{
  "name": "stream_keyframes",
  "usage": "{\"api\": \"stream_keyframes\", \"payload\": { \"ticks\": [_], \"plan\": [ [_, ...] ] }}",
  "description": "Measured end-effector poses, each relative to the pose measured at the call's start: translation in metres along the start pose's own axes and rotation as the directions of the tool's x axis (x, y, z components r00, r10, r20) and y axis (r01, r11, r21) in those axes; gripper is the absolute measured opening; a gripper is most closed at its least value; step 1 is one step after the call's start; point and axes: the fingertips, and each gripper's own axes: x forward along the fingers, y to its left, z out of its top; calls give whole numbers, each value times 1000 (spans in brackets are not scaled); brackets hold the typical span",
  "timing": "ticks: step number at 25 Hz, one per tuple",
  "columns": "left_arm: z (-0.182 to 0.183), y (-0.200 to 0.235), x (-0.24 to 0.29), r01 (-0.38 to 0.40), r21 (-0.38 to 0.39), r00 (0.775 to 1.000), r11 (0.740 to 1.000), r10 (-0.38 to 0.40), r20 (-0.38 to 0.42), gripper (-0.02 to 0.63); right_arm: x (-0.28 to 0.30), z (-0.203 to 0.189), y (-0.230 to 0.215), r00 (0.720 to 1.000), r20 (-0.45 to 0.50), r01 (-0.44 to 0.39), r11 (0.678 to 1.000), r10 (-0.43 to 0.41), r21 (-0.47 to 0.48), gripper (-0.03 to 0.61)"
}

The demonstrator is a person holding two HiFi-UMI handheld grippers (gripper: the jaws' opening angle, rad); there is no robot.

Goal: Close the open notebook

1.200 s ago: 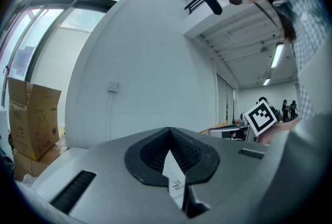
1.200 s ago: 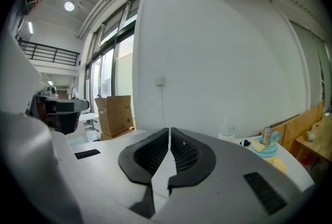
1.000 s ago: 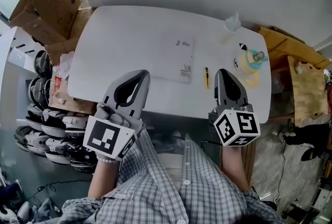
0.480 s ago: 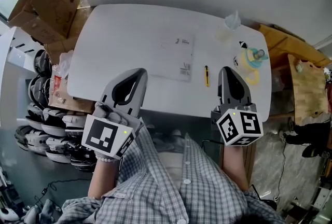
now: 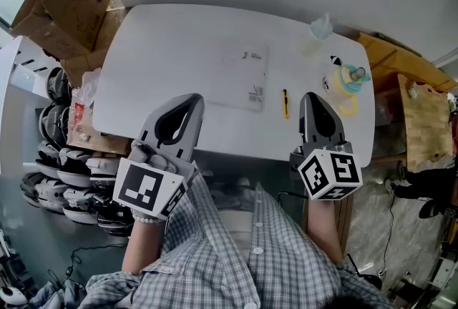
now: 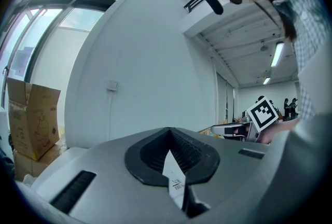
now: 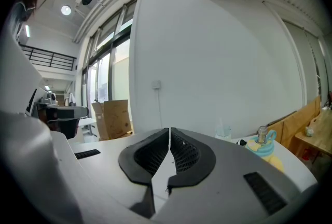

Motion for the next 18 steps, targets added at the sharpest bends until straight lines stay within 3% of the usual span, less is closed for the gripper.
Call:
{"api": "stream_keyframes", "payload": {
  "ticks": [18],
  "plan": [
    [0, -2, -3, 3, -1, 1000, 1000, -3, 6, 6, 0, -1, 5, 1000, -1, -10, 1000, 10, -3, 26]
  ]
}}
